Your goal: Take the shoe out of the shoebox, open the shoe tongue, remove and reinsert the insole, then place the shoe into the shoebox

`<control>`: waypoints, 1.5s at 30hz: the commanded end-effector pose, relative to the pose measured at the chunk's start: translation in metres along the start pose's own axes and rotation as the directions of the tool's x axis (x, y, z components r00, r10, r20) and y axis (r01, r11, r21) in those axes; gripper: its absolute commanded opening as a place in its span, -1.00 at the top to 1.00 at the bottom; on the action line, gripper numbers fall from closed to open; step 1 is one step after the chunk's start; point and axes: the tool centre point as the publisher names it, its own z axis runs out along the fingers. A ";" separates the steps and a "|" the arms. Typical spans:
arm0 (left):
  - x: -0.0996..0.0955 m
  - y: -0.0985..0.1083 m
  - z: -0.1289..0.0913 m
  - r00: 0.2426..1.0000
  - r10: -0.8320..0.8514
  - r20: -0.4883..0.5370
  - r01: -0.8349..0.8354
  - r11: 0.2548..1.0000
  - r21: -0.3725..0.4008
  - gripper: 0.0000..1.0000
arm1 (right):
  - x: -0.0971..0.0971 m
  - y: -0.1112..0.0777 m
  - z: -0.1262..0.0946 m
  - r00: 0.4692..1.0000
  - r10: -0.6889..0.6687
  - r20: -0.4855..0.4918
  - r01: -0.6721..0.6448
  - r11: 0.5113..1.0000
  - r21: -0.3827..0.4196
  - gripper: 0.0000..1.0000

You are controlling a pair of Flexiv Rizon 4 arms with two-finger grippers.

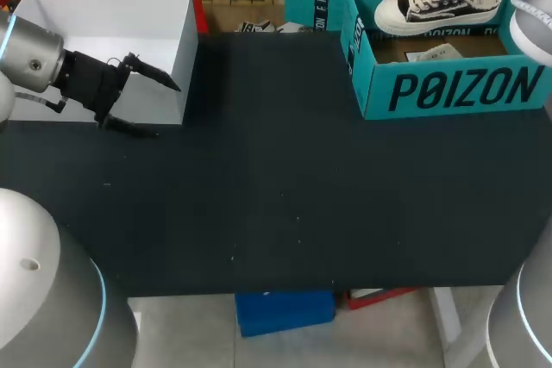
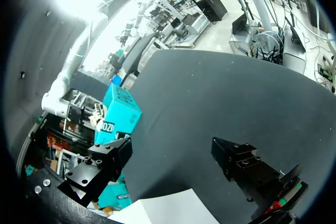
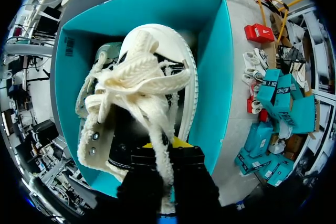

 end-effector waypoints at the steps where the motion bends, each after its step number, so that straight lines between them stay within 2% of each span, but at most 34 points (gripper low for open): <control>1: 0.001 -0.001 0.001 1.000 0.002 0.003 -0.002 1.000 -0.005 -1.00 | -0.028 0.000 0.015 0.949 0.000 -0.314 0.001 1.000 0.002 1.00; 12: 0.001 -0.001 0.001 1.000 0.002 0.003 -0.002 1.000 -0.005 -1.00 | -0.032 -0.002 0.046 0.936 -0.005 -0.352 0.009 1.000 0.010 1.00; 28: 0.001 -0.001 0.001 1.000 0.002 0.003 -0.002 1.000 -0.005 -1.00 | -0.016 0.011 0.080 0.913 -0.034 -0.407 0.034 0.999 -0.008 1.00; 45: 0.001 -0.001 0.001 1.000 0.002 0.003 -0.002 1.000 -0.005 -1.00 | -0.010 0.014 0.107 0.899 -0.061 -0.434 0.056 0.998 -0.023 1.00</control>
